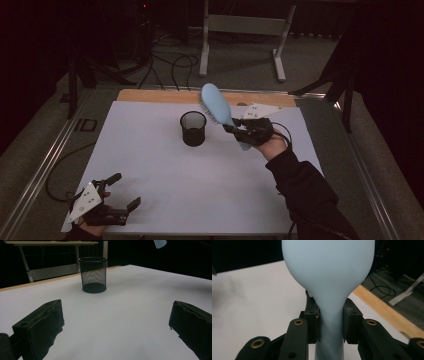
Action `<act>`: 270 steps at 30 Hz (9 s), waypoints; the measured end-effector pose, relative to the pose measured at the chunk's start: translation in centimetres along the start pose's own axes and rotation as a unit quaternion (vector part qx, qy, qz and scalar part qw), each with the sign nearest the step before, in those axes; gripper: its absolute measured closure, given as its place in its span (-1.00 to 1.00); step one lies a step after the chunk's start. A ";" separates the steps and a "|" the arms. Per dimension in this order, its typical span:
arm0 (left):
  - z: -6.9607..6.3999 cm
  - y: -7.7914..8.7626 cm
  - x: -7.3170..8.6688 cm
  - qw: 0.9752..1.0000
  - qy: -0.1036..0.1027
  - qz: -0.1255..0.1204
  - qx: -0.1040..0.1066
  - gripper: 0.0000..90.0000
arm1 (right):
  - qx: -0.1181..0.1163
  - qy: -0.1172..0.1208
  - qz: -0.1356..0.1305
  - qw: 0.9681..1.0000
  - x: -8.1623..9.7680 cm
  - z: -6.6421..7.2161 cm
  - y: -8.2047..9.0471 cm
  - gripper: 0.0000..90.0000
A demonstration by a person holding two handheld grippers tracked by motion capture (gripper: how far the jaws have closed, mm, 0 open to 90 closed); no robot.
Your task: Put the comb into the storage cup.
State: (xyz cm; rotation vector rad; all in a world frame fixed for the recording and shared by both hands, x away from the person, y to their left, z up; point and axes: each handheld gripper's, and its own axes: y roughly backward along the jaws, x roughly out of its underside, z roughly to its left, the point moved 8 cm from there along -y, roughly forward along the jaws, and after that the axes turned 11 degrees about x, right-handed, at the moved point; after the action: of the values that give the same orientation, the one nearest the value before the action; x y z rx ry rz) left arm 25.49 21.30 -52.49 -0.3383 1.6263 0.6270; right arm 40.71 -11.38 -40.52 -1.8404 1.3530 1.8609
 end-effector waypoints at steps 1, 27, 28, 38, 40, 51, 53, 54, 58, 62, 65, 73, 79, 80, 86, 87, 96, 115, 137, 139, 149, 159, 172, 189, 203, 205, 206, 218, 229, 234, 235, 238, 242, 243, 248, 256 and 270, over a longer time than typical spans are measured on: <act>0.0 0.0 0.0 1.000 0.000 0.000 0.000 -1.00 | 0.000 -0.002 -0.002 1.000 -0.2 -0.1 -0.1 0.57; 0.0 0.1 0.0 1.000 0.000 -0.001 0.000 -1.00 | 0.018 -0.022 -0.054 0.998 -3.8 -0.8 -2.9 0.57; 0.0 0.1 0.0 1.000 0.000 -0.001 0.000 -1.00 | 0.018 -0.022 -0.054 0.998 -3.8 -0.8 -2.9 0.57; 0.0 0.0 0.0 1.000 0.002 -0.002 0.001 -1.00 | 0.025 -0.019 -0.068 0.997 -4.9 -0.7 -4.5 0.57; 0.0 0.0 0.0 1.000 0.002 -0.002 0.002 -1.00 | 0.023 -0.026 -0.073 0.997 -5.1 -0.7 -4.8 0.57; 0.1 0.0 0.0 1.000 0.005 -0.004 0.003 -1.00 | 0.032 -0.054 -0.106 0.992 -6.5 -1.1 -6.0 0.57; 0.1 0.0 0.0 1.000 0.005 -0.004 0.003 -1.00 | 0.035 -0.058 -0.108 0.992 -6.6 -1.2 -6.4 0.57; 0.1 0.0 0.0 1.000 0.005 -0.004 0.003 -1.00 | 0.037 -0.058 -0.109 0.992 -6.7 -1.2 -6.6 0.57; 0.1 0.0 0.0 1.000 0.005 -0.004 0.004 -1.00 | 0.035 -0.065 -0.115 0.991 -7.2 -1.2 -7.4 0.57; 0.1 0.0 0.0 1.000 0.005 -0.005 0.004 -1.00 | 0.042 -0.074 -0.125 0.989 -7.7 -1.1 -8.0 0.57; 0.1 0.0 0.0 1.000 0.004 -0.006 0.005 -1.00 | 0.039 -0.084 -0.135 0.987 -7.9 -0.9 -8.4 0.57; 0.1 0.0 0.0 1.000 0.005 -0.006 0.007 -1.00 | 0.037 -0.093 -0.149 0.984 -7.7 -0.8 -10.0 0.57; 0.1 0.0 0.0 1.000 0.005 -0.007 0.008 -1.00 | 0.037 -0.103 -0.155 0.982 -7.7 -0.4 -11.4 0.57; 0.1 0.0 0.0 1.000 0.005 -0.008 0.008 -1.00 | 0.033 -0.104 -0.154 0.982 -7.7 -0.3 -11.6 0.57; 0.1 0.0 -0.1 1.000 0.004 -0.009 0.010 -1.00 | 0.026 -0.106 -0.157 0.982 -7.7 0.4 -12.5 0.57; 0.1 0.0 -0.1 1.000 0.003 -0.008 0.010 -1.00 | 0.021 -0.110 -0.160 0.981 -7.6 0.4 -12.6 0.57; 0.0 0.0 -0.1 1.000 0.005 -0.011 0.012 -1.00 | 0.018 -0.120 -0.153 0.981 -6.1 0.8 -14.4 0.57; 0.0 -0.1 -0.1 1.000 0.006 -0.011 0.014 -1.00 | 0.010 -0.126 -0.133 0.983 -3.6 1.2 -16.5 0.57; -0.1 -0.2 0.0 1.000 0.009 -0.009 0.021 -1.00 | -0.006 -0.112 -0.081 0.990 -1.3 2.3 -18.0 0.56; -0.1 -0.2 0.0 1.000 0.009 -0.009 0.021 -1.00 | -0.006 -0.111 -0.081 0.991 -1.2 2.4 -18.0 0.56; -0.1 -0.2 0.0 1.000 0.011 -0.008 0.022 -1.00 | -0.011 -0.110 -0.069 0.992 -1.0 2.6 -18.1 0.56; -0.1 -0.2 0.0 1.000 0.013 -0.009 0.023 -1.00 | -0.022 -0.118 -0.064 0.991 -0.9 2.8 -18.2 0.56; -0.1 -0.3 0.0 1.000 0.012 -0.009 0.022 -1.00 | -0.019 -0.121 -0.064 0.990 -0.2 2.6 -17.9 0.46; -0.1 -0.3 0.0 1.000 0.009 -0.006 0.022 -1.00 | -0.053 -0.131 -0.094 0.986 -0.1 2.7 -16.9 0.29; -0.1 -0.4 0.1 1.000 0.008 -0.005 0.021 -1.00 | -0.068 -0.144 -0.109 0.981 -0.2 2.4 -16.1 0.13; -0.1 -0.4 0.1 1.000 0.008 -0.005 0.022 -1.00 | -0.069 -0.141 -0.110 0.981 -0.3 2.5 -16.0 0.11; -0.1 -0.4 0.1 1.000 0.008 -0.005 0.021 -1.00 | -0.068 -0.140 -0.109 0.982 -0.3 2.5 -15.9 0.08; -0.1 -0.4 0.1 1.000 0.009 -0.003 0.020 -1.00 | -0.066 -0.150 -0.112 0.980 -0.3 2.1 -14.5 -0.28; -0.1 -0.5 0.1 1.000 0.009 -0.001 0.020 -1.00 | -0.090 -0.151 -0.106 0.979 0.0 2.0 -13.1 -0.70; -0.1 -0.5 0.1 1.000 0.009 -0.002 0.020 -1.00 | -0.095 -0.148 -0.098 0.980 0.2 2.2 -12.8 -0.71; -0.1 -0.5 0.1 1.000 0.010 -0.001 0.019 -1.00 | -0.098 -0.145 -0.097 0.980 0.3 2.3 -12.7 -0.73; -0.1 -0.5 0.2 1.000 0.009 0.000 0.019 -1.00 | -0.100 -0.142 -0.093 0.980 0.4 2.3 -12.4 -0.75; -0.2 -0.6 0.2 1.000 0.009 0.001 0.020 -1.00 | -0.099 -0.139 -0.092 0.981 0.5 2.2 -12.2 -0.76; -0.2 -0.6 0.2 1.000 0.009 0.001 0.020 -1.00 | -0.099 -0.136 -0.093 0.981 0.5 2.1 -12.0 -0.76; -0.1 -0.5 0.2 1.000 0.009 0.001 0.019 -1.00 | -0.101 -0.125 -0.092 0.983 0.6 2.2 -11.4 -0.76; -0.1 -0.5 0.2 1.000 0.010 0.000 0.017 -1.00 | -0.107 -0.118 -0.084 0.984 1.5 2.6 -10.3 -0.76; -0.2 -0.5 0.2 1.000 0.009 0.000 0.016 -1.00 | -0.105 -0.121 -0.078 0.984 4.5 2.4 -8.3 -0.76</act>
State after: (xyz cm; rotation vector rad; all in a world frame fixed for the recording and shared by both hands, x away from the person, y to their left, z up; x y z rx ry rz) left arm 25.57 20.86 -52.74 -0.3199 1.6515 0.5985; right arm 43.80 -7.04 -48.66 -1.6850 0.9361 2.1278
